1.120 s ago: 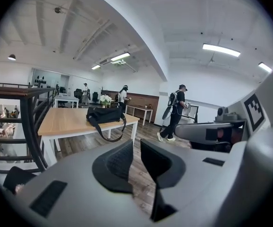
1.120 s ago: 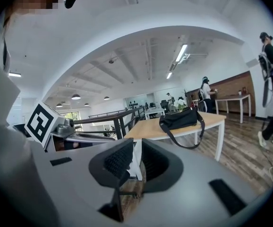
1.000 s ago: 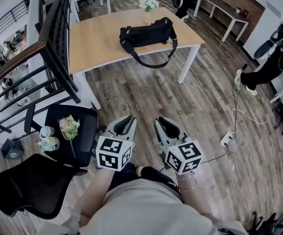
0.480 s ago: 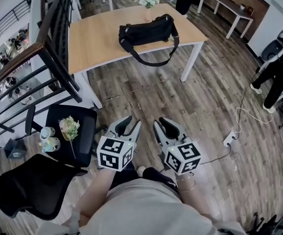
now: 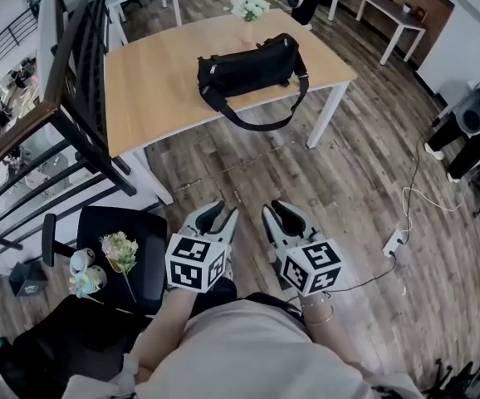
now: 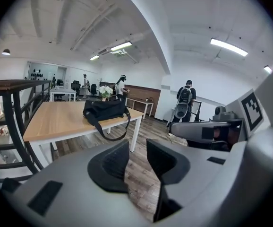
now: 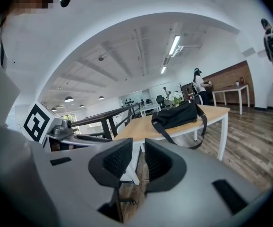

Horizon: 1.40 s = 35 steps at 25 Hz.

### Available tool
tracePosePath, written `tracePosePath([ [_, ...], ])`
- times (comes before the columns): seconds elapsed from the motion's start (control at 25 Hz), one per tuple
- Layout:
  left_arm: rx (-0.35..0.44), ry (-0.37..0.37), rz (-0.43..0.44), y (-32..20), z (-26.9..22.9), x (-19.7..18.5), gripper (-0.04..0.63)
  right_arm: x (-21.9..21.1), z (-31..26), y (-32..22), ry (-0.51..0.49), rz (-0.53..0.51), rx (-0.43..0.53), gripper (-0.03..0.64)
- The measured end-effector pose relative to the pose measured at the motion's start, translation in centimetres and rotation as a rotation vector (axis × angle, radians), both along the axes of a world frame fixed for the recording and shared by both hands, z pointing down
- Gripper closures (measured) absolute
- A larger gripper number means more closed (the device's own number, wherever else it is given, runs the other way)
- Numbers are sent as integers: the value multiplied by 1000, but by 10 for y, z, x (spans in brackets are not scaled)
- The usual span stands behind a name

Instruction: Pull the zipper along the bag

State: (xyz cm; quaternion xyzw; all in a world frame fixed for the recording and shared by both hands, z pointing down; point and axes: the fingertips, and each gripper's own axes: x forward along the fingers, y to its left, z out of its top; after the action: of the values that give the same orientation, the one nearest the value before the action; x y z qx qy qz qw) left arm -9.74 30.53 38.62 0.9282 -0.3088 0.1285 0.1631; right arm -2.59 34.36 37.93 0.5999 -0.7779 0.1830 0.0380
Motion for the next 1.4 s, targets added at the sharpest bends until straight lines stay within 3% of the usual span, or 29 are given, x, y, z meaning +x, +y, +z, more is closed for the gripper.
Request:
tracePosePath([
  [0.16,2,31,13,-58,-9,-4,471,-8,-3,-58,6,-3,-1,543],
  [0.36,16,6,23,-123,-11,-15,471,-16,-1,-118,7,8,-8,543],
  [0.64,-17,20,39,-175,-3,-16,471,-18,2,-165,26,33,-37,543],
  [0.96,-94,-2,-6,-206,28,-11,471,-13,30,-199,18,-6,-107,538],
  [1.4,-59,19,-95,-308,18,24,471,29,23,-311,24,-79,-57,538],
])
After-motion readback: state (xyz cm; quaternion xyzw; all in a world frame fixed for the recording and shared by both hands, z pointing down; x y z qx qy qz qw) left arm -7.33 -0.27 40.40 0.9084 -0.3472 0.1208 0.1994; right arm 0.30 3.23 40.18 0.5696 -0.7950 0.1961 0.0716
